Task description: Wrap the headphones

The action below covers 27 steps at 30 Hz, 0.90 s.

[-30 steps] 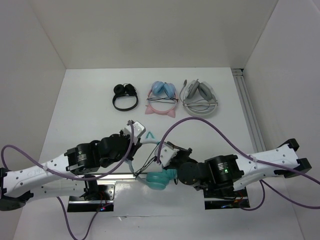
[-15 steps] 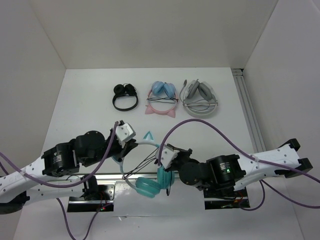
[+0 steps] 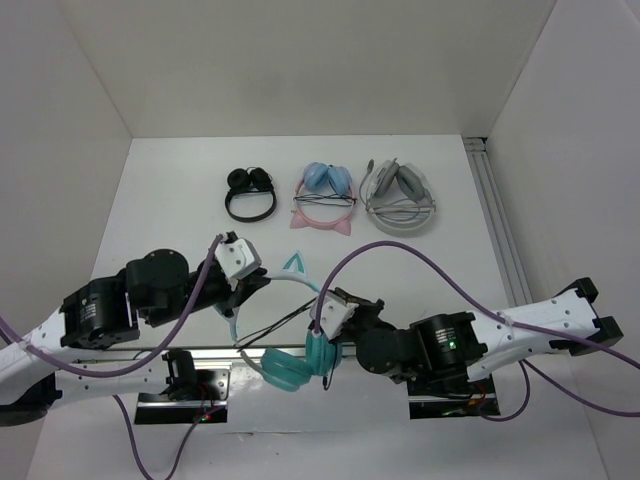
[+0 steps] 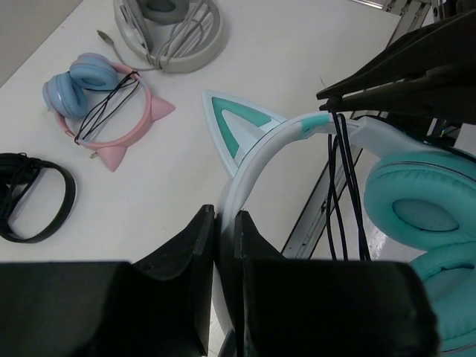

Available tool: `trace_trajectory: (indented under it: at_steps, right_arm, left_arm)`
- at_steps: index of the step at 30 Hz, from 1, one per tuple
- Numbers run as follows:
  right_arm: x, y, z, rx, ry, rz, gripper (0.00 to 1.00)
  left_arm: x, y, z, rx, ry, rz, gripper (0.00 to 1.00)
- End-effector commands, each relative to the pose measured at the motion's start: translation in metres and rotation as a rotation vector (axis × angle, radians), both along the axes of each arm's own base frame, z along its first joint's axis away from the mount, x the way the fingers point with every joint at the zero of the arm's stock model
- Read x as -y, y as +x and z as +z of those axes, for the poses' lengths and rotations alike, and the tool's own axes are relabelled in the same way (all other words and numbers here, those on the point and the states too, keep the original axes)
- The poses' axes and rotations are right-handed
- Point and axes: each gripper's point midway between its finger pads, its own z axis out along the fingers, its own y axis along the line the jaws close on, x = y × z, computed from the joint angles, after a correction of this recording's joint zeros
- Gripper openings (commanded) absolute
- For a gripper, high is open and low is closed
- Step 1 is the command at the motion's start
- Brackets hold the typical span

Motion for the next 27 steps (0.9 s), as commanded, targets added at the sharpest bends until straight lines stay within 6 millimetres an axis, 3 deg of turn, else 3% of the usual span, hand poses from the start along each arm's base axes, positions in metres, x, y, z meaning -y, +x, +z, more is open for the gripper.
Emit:
trace_trajectory:
  at_steps: [1,6,10,14,17,19,22,24,27]
  right_arm:
    - [0.030,0.021,0.010,0.084,-0.006,-0.166,0.12]
    - [0.036,0.022,0.018,0.080,0.030,-0.165,0.32]
    - [0.034,0.021,0.020,0.074,0.038,-0.157,0.40]
    - [0.035,0.021,0.021,0.073,0.046,-0.168,0.40]
    - [0.043,0.025,0.021,0.085,0.047,-0.211,0.49]
    - [0.056,0.029,0.034,0.088,0.108,-0.278,0.51]
    - [0.073,0.033,0.060,0.053,0.245,-0.322,0.71]
    - [0.086,0.036,0.073,0.037,0.338,-0.358,0.90]
    - [0.102,0.040,0.081,0.050,0.407,-0.462,0.93]
  left_arm:
    - [0.003,-0.016,0.043,0.006,-0.124,-0.074,0.00]
    - [0.009,-0.012,0.041,-0.029,-0.114,-0.054,0.00]
    - [0.014,-0.010,0.037,-0.050,-0.106,-0.038,0.00]
    - [0.017,-0.005,0.032,-0.071,-0.097,-0.005,0.00]
    - [0.013,0.003,0.029,-0.073,-0.075,0.049,0.00]
    - [0.012,0.010,0.018,-0.097,-0.040,0.103,0.00]
    - [0.008,0.018,0.010,-0.112,-0.039,0.178,0.00]
    - [0.007,0.023,0.002,-0.121,-0.035,0.219,0.00]
    - [0.006,0.034,-0.005,-0.110,-0.046,0.287,0.00]
